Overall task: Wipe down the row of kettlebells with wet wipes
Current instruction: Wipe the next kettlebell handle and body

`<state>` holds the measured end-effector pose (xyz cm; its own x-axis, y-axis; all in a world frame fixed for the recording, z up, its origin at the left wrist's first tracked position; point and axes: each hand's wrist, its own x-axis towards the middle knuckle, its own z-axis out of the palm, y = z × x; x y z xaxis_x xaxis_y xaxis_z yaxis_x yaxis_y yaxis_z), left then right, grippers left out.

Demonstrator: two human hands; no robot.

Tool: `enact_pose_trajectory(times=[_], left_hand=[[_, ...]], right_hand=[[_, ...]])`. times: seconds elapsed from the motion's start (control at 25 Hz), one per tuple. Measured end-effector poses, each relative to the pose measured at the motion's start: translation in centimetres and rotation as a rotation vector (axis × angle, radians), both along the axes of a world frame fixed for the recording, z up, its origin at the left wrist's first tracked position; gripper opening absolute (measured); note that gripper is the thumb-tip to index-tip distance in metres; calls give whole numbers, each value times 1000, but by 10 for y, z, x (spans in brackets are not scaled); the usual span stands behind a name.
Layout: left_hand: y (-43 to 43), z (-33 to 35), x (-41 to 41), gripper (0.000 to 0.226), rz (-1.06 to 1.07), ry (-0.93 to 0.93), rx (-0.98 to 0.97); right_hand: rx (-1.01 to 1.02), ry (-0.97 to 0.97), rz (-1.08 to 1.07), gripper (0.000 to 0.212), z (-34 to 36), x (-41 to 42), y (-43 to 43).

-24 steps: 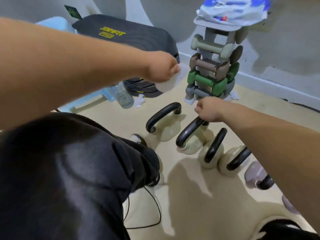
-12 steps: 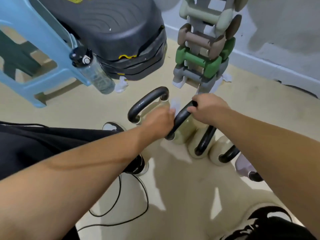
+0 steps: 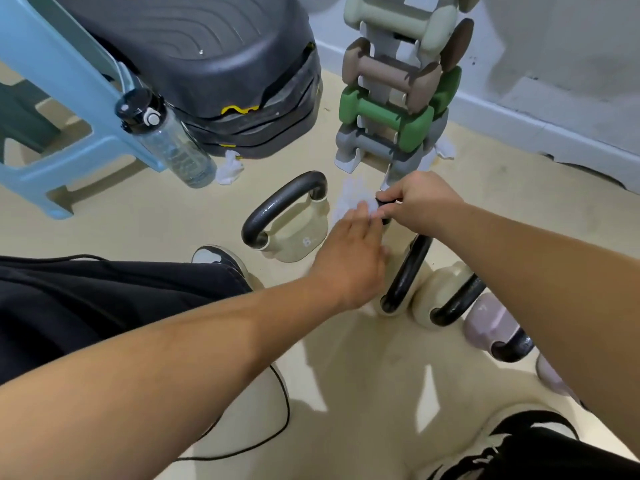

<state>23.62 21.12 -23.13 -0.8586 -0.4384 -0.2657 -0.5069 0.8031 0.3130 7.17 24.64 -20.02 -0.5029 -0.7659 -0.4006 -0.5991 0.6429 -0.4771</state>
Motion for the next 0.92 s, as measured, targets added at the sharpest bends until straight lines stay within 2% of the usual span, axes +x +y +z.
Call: enact_pose_trajectory(times=[0.12, 0.16, 0.24, 0.28, 0.32, 0.4, 0.48, 0.52, 0.6, 0.72, 0.84, 0.92], left_hand=[[-21, -10, 15, 68, -21, 44, 54], [-17, -15, 29, 69, -12, 45, -10], [1, -29, 62, 70, -16, -78, -127], [9, -33, 73, 70, 32, -123, -94], [10, -33, 73, 70, 69, -100, 25], [3, -27, 55, 69, 203, 50, 133], [-9, -16, 10, 70, 238, 173, 149], [-15, -11, -10, 71, 249, 172, 152], [-23, -10, -34, 75, 167, -80, 98], [-4, -17, 0, 75, 256, -28, -15], [12, -26, 48, 62, 397, 81, 94], [5, -26, 41, 37, 474, 141, 151]], right_hand=[[-22, -18, -15, 31, -4, 0, 3], [-19, -24, -16, 34, -6, -1, 3], [-11, -28, -8, 37, -7, -2, 3], [-10, -32, -6, 37, -8, -2, 3], [-10, -34, -4, 35, -9, -3, 2], [-11, -30, 1, 31, -8, -3, 3], [-13, -23, 28, 26, -6, -4, 4], [-14, -33, 39, 26, -5, -5, 4], [-11, -59, 35, 29, -3, -6, 5], [-6, -61, 9, 31, -4, -8, 3], [18, -30, 30, 33, -4, -10, -4], [30, -40, 12, 32, -5, -12, -7]])
